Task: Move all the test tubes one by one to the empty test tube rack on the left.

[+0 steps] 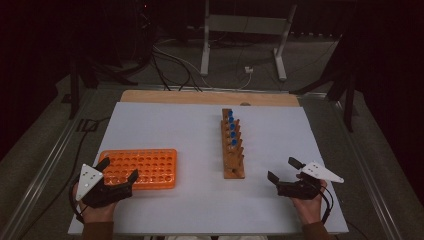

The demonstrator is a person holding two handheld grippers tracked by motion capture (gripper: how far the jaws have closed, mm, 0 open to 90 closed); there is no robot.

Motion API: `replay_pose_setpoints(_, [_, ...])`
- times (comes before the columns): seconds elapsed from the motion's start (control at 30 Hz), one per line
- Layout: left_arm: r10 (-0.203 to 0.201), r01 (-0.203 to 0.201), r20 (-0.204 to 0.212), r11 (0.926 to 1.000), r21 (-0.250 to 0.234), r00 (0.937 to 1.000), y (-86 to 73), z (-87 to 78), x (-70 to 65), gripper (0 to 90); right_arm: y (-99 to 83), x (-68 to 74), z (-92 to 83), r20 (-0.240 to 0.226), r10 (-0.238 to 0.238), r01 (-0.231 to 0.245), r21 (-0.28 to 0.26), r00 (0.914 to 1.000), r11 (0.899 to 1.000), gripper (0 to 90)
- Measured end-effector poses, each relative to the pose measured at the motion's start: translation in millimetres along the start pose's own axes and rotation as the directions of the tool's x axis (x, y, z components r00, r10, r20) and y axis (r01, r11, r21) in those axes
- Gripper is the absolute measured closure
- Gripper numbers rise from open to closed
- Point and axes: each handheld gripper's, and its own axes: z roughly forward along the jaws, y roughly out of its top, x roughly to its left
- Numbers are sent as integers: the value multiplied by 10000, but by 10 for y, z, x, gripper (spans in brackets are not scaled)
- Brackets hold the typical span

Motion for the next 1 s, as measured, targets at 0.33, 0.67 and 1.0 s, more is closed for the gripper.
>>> replay_pose_setpoints(0.33, [-92,82,-471,9997,-210,9988,7,-45,30,6,86,33,-24,-147,-155,156,104,9998,9998,0])
replay_pose_setpoints(0.67, [-328,332,-593,9994,57,9977,-47,-5,48,7,281,-37,15,-497,-65,75,184,9987,9998,0])
replay_pose_setpoints(1.0, [-214,223,-437,9995,202,9988,-68,35,8,7,587,73,297,-1012,-517,500,-190,9935,9986,0])
